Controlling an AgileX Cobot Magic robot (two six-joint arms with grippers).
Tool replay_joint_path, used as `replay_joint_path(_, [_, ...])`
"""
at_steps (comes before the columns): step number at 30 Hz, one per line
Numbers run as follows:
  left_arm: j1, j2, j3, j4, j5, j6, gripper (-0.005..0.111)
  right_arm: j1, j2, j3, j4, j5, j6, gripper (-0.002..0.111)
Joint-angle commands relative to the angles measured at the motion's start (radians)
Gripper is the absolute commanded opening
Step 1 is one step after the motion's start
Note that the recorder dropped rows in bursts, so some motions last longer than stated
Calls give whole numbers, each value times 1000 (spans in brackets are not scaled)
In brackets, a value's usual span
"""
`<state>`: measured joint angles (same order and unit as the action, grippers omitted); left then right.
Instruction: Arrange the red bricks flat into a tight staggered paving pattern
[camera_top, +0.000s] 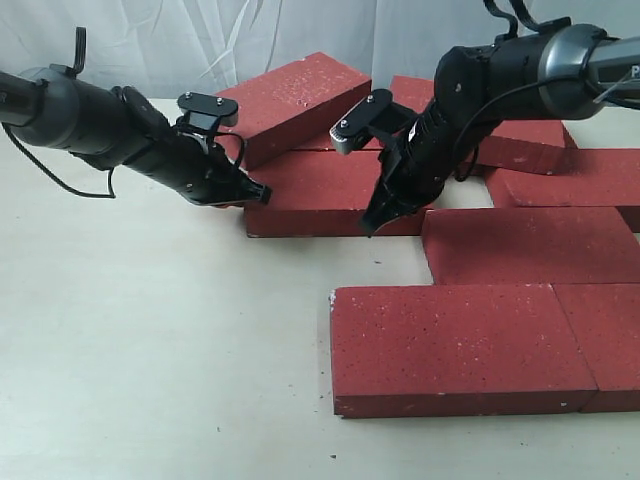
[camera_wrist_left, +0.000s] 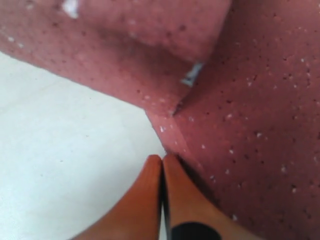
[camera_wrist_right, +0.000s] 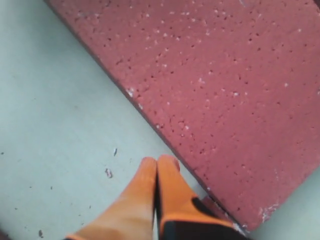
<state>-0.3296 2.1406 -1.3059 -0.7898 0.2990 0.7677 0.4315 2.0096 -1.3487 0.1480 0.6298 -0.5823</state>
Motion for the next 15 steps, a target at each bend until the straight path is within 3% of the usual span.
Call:
replay_joint_path(1, [-25, 10, -3, -23, -32, 28, 0, -2, -35, -3, -7, 17, 13, -1])
replay_joint_path(15, [-66, 16, -3, -25, -90, 28, 0, -2, -99, -3, -8, 73, 42, -1])
